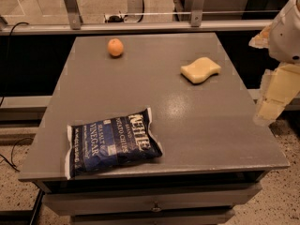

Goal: Pick sponge

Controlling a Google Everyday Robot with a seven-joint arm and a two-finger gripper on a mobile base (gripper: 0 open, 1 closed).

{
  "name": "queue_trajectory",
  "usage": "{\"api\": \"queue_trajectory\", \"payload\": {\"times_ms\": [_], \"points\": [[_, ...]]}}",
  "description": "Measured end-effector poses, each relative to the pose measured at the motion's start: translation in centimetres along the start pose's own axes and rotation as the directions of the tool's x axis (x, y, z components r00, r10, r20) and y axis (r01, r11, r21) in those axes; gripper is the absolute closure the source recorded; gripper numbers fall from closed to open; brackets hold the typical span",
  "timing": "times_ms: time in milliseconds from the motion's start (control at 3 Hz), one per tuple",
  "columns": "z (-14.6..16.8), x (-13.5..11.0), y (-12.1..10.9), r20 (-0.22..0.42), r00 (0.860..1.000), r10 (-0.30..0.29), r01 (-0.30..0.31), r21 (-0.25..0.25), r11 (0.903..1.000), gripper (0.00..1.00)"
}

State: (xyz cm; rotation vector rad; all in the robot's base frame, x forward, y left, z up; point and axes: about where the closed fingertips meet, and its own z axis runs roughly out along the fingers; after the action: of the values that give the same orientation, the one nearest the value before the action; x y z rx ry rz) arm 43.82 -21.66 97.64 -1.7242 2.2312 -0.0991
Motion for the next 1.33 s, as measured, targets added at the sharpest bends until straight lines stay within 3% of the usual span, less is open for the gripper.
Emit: {"api": "queue_trajectory", "payload": {"times_ms": [333,667,1333], "points": [[0.0,0.0,0.0,0.000,1.000,0.000,0.000,0.000,1.0000,0.00],[1.6,-0.7,-2.2,0.053,0.998,-0.034,0.033,0.021,0.9992,0.00],[9.6,-3.3,-12.1,0.206,0.974,-0.095,0.091,0.028,0.9954,0.00]]}}
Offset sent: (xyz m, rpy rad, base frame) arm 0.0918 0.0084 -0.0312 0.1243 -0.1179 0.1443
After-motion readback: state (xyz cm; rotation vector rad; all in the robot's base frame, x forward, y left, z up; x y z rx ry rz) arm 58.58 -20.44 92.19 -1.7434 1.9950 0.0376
